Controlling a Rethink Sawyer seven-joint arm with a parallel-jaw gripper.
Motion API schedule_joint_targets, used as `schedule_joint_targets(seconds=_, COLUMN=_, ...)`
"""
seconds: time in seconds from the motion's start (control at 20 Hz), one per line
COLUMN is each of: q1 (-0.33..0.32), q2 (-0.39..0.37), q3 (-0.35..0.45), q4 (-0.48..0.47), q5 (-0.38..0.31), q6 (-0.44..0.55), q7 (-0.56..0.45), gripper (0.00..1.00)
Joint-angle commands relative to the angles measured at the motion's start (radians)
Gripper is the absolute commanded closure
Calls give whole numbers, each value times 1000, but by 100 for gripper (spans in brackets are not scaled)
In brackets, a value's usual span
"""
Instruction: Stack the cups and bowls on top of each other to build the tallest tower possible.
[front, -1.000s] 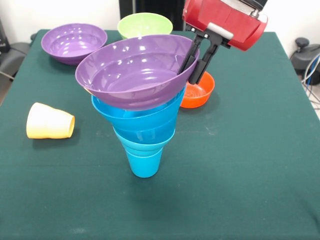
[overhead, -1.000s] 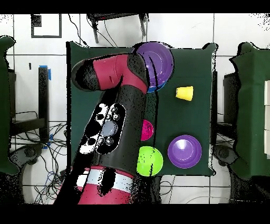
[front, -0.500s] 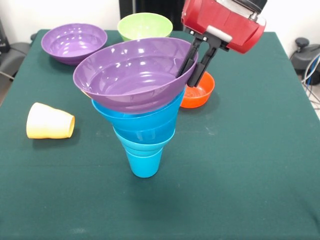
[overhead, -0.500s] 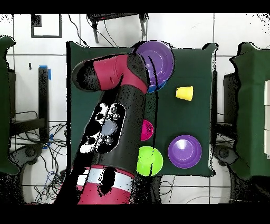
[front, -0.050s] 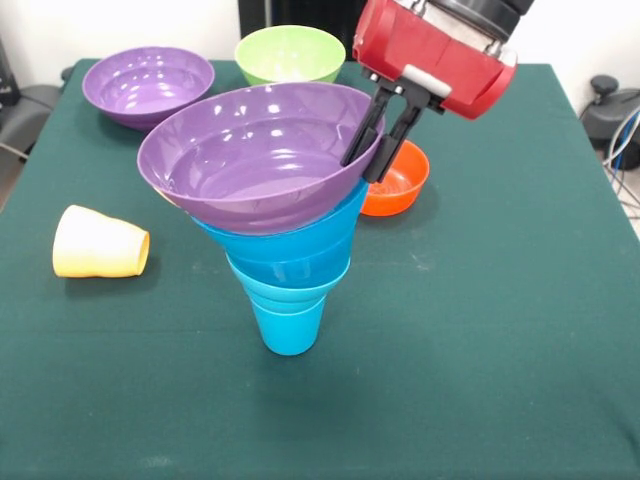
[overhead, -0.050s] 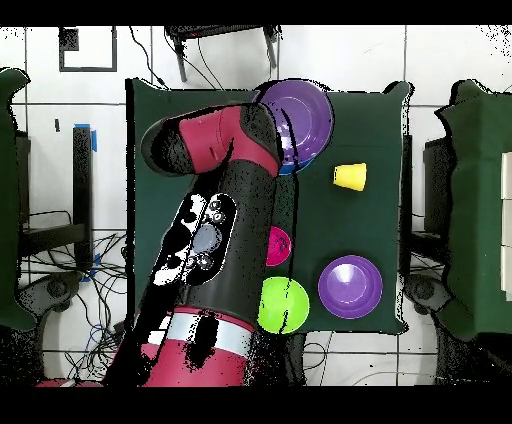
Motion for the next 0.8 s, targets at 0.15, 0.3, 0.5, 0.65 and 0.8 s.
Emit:
schedule_joint_targets(seconds=0.15, q1=-3, q2=41, q3=85, q4=89, q5=-98, q6=-44, q7=-63, gripper=100)
schedule_joint_targets(seconds=0.3, q1=-2, q2=41, q3=82, q4=94, q5=-103, q6=-50, q7=-52, gripper=100)
schedule_joint_targets(seconds=0.5, q1=3, q2=41, q3=78, q4=103, q5=-104, q6=-56, q7=-32, gripper=100)
schedule_joint_targets(seconds=0.65, q1=5, q2=38, q3=78, q4=109, q5=-99, q6=-51, q7=-28, gripper=100)
schedule_joint_targets(seconds=0.8, q1=10, q2=36, q3=73, q4=116, q5=-96, q6=-48, q7=-19, gripper=100)
